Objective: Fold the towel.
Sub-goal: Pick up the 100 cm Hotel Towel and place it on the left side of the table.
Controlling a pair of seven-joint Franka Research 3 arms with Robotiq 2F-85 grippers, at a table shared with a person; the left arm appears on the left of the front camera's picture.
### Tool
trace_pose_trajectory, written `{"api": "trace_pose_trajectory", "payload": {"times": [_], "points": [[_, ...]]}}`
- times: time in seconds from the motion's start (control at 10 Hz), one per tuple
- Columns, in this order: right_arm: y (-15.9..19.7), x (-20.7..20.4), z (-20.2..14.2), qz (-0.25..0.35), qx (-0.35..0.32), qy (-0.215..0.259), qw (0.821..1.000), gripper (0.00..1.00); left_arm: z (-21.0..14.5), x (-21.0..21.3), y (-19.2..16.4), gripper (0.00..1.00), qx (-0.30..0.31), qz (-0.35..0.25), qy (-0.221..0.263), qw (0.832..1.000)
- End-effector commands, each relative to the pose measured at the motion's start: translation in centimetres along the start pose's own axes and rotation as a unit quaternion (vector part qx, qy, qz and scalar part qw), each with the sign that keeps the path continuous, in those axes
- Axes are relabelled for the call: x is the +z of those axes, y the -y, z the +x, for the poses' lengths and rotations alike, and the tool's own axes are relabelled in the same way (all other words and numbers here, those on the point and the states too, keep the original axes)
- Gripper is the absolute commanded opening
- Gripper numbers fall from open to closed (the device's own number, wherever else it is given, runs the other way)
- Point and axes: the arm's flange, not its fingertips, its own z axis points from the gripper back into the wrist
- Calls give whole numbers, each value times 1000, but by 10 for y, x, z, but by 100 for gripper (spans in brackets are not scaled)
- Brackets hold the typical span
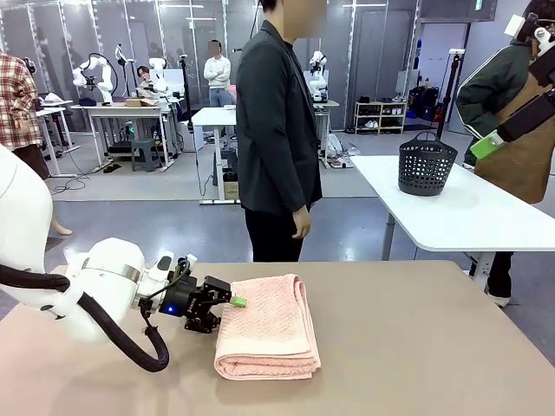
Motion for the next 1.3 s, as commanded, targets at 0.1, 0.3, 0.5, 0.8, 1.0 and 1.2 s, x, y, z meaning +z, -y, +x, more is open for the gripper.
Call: {"api": "trace_pose_trajectory", "payload": {"times": [0.1, 0.3, 0.5, 0.8, 1.0, 1.2], "points": [[0, 1, 1, 2, 3, -6, 1000, 100, 2, -4, -4, 0, -2, -31, 19, 999], [0, 1, 1, 2, 3, -6, 1000, 100, 1, -4, -1, 2, -5, -31, 18, 999], [0, 1, 1, 2, 3, -6, 1000, 100, 0, -4, 2, 0, -2, -28, 13, 1000], [0, 1, 1, 2, 3, -6, 1000, 100, 1, -1, 1, 0, 6, -10, 4, 1000], [0, 1, 1, 2, 3, -6, 1000, 100, 1, -1, 1, 0, 6, -10, 4, 1000], [0, 1, 1, 2, 3, -6, 1000, 100, 1, -1, 1, 0, 6, -10, 4, 1000]]}}
